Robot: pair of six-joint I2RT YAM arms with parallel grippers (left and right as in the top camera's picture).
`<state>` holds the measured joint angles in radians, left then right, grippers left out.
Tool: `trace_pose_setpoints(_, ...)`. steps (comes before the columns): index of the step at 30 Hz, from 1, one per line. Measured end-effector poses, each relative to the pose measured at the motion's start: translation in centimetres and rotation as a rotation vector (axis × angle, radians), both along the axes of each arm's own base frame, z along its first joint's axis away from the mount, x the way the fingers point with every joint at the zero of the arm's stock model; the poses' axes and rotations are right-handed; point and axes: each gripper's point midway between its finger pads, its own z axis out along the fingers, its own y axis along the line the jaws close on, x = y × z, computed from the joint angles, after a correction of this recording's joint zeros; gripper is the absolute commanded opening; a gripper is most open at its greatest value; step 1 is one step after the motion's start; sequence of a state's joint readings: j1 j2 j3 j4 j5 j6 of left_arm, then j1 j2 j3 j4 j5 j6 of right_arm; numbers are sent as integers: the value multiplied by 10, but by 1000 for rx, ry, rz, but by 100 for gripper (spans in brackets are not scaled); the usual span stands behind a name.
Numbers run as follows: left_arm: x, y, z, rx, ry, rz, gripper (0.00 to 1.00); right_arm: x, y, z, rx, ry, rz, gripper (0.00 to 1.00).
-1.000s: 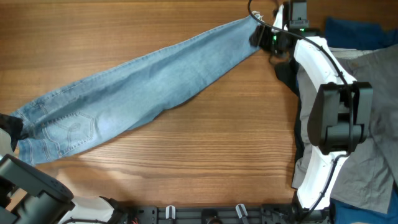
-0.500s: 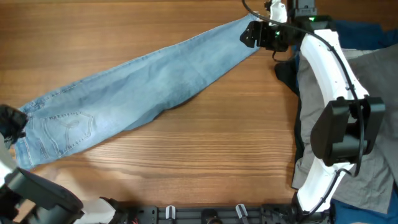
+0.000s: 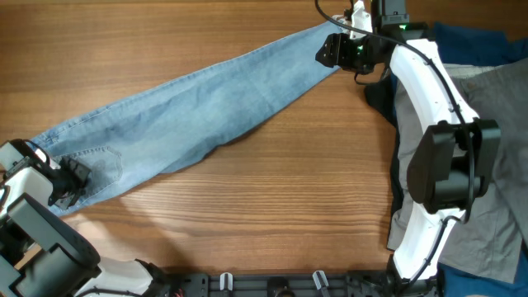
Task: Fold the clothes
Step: 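Grasp the stacked leg hems with the right gripper and fold toward the waist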
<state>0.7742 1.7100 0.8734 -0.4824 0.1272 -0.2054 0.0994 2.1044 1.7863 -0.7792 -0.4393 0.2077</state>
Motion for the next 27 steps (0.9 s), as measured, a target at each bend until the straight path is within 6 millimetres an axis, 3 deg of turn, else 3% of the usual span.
trace_pose_setpoints(4,-23,34,2,59,77,176,7,4,-5,-13,-32,14,-29,85)
trace_pose_setpoints(8,-65,78,9,112,207,334,15,14,-7,-31,-47,16,-47,86)
trace_pose_setpoints(10,-68,99,23,157,223,354,18,20,-7,-41,-50,10,-50,86)
trace_pose_setpoints(14,-53,126,54,242,193,335,25,32,-4,-61,-52,-11,-52,82)
trace_pose_setpoints(17,-48,126,60,236,187,298,31,41,-1,-77,-58,-32,-49,82)
trace_pose_setpoints(20,-42,113,56,171,161,231,39,54,-5,-101,-104,-49,-93,82)
trace_pose_setpoints(21,-39,108,55,145,148,210,40,58,-6,-100,-107,-65,-101,81)
trace_pose_setpoints(22,-36,103,54,121,135,192,41,60,-8,-100,-116,-72,-113,76)
trace_pose_setpoints(23,-33,95,53,84,121,177,41,62,-10,-101,-122,-77,-124,65)
trace_pose_setpoints(27,-26,77,51,-2,76,129,46,60,-6,-103,-94,-64,-119,45)
